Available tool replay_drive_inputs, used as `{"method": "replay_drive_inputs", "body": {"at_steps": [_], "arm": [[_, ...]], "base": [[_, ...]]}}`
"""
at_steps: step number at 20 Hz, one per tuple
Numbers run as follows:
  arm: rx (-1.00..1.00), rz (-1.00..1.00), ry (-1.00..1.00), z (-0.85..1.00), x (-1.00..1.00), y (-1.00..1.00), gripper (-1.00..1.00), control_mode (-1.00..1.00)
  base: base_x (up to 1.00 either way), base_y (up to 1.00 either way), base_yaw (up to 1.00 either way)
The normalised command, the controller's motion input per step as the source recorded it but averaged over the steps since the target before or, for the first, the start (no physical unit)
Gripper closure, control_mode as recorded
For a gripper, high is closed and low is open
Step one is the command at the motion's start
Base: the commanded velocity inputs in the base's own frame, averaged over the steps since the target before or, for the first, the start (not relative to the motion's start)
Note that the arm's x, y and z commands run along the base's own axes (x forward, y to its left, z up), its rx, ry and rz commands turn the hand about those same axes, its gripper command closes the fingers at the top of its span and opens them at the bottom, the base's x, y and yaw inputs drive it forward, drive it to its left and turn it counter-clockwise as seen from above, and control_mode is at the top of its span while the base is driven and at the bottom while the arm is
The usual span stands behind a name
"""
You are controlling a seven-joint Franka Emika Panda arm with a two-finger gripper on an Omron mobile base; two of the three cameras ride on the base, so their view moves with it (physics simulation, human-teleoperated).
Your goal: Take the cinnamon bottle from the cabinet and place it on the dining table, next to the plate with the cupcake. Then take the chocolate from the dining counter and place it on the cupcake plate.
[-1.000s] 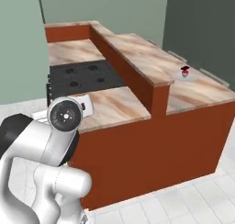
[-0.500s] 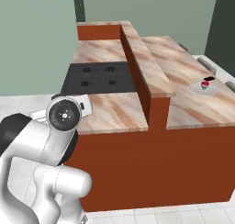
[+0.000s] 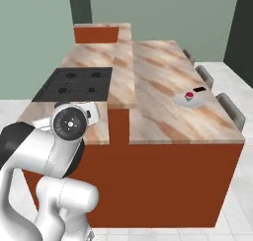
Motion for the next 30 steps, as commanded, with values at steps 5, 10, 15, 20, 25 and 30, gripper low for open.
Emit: {"method": "replay_drive_inputs", "body": {"at_steps": [5, 10, 15, 20, 25, 30], "arm": [[0.00, 0.00, 0.00, 0.00, 0.00, 0.00, 1.00, 1.00], [0.00, 0.00, 0.00, 0.00, 0.00, 0.00, 1.00, 1.00], [0.00, 0.00, 0.00, 0.00, 0.00, 0.00, 1.00, 1.00], [0.00, 0.00, 0.00, 0.00, 0.00, 0.00, 1.00, 1.00], [0.00, 0.00, 0.00, 0.00, 0.00, 0.00, 1.00, 1.00], [0.00, 0.00, 0.00, 0.00, 0.00, 0.00, 1.00, 1.00]], "base": [[0.00, -1.00, 0.17], [0.00, -1.00, 0.18], [0.00, -1.00, 0.22], [0.00, -1.00, 0.32], [0.00, -0.99, 0.38], [0.00, -0.99, 0.39]]}}
